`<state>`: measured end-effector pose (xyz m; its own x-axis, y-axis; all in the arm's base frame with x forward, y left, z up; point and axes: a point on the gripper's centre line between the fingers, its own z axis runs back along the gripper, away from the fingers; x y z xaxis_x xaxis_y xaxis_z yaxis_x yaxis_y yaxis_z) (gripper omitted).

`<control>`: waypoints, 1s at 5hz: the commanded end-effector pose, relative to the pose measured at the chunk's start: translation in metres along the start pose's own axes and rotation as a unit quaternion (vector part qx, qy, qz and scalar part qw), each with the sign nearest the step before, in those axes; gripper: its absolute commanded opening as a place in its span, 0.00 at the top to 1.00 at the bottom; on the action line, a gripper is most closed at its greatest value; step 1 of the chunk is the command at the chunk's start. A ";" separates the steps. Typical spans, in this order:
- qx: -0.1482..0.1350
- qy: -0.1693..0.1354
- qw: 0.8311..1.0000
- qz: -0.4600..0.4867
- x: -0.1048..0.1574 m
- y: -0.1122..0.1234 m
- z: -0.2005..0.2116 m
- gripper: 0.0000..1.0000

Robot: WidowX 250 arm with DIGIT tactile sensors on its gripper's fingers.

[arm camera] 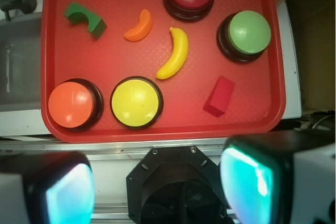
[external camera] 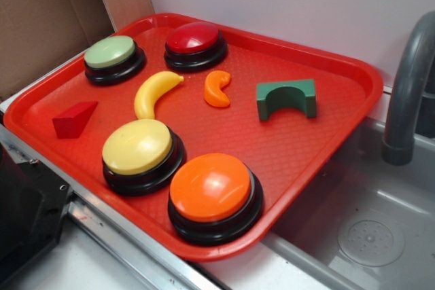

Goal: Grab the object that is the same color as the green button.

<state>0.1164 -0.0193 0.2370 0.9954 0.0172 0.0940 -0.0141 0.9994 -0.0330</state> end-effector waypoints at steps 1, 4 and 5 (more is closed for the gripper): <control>0.000 0.000 1.000 0.000 0.000 0.000 0.000 0.00; -0.028 0.019 0.930 -0.367 0.108 -0.049 -0.081 0.00; -0.014 0.010 0.892 -0.451 0.126 -0.067 -0.124 0.00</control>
<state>0.2563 -0.0744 0.1186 0.6267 -0.7780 0.0446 0.7789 0.6271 -0.0062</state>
